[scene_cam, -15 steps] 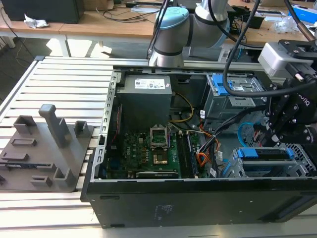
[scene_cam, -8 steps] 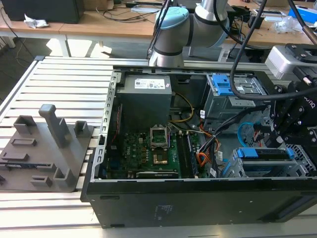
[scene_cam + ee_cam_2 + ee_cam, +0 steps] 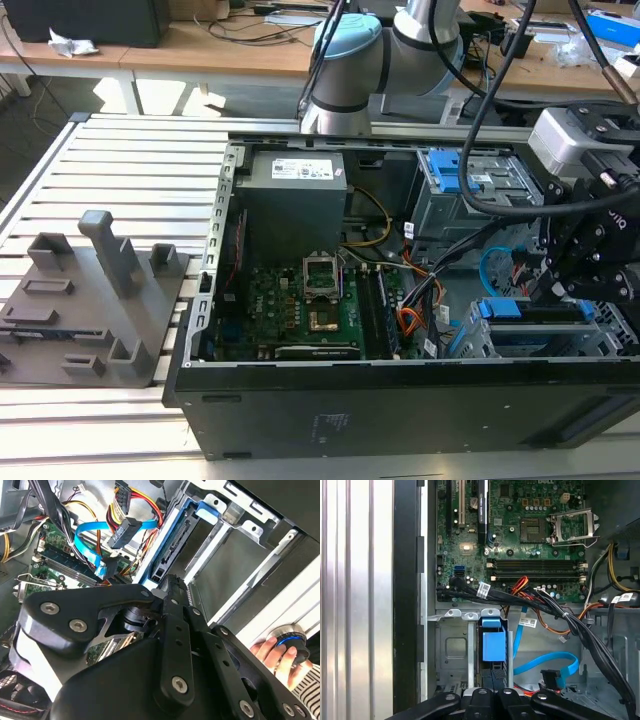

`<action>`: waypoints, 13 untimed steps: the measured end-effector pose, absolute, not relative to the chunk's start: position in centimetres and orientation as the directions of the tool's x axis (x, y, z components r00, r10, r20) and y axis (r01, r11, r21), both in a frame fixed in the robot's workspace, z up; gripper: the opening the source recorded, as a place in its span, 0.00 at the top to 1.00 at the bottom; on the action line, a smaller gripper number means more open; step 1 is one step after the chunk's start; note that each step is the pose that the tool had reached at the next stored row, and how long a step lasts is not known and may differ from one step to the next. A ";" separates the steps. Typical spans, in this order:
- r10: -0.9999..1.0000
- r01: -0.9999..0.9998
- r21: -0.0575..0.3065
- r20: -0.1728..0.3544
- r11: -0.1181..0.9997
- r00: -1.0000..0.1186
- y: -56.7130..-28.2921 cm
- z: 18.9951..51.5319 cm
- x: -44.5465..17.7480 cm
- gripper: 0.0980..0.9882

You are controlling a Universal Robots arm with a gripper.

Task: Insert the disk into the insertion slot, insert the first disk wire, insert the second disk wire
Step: 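Insert the disk into the insertion slot, then insert the first disk wire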

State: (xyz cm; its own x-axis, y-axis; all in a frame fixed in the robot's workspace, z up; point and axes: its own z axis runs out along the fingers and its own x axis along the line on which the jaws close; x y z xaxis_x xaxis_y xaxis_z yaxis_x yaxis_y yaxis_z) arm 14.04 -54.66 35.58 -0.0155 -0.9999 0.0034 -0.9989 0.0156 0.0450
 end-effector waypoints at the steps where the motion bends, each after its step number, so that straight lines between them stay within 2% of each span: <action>1: -1.000 -0.999 0.045 0.003 0.016 -0.016 -54.7 35.5 14.0 0.99; 13: -1.000 -0.999 0.045 0.003 0.016 -0.016 -54.7 35.1 14.0 0.99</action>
State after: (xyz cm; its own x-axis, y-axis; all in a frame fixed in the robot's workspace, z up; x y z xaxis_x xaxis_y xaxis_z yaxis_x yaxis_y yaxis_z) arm 14.04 -54.66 35.12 -0.0155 -0.9999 0.0034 -0.9989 0.0156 0.0450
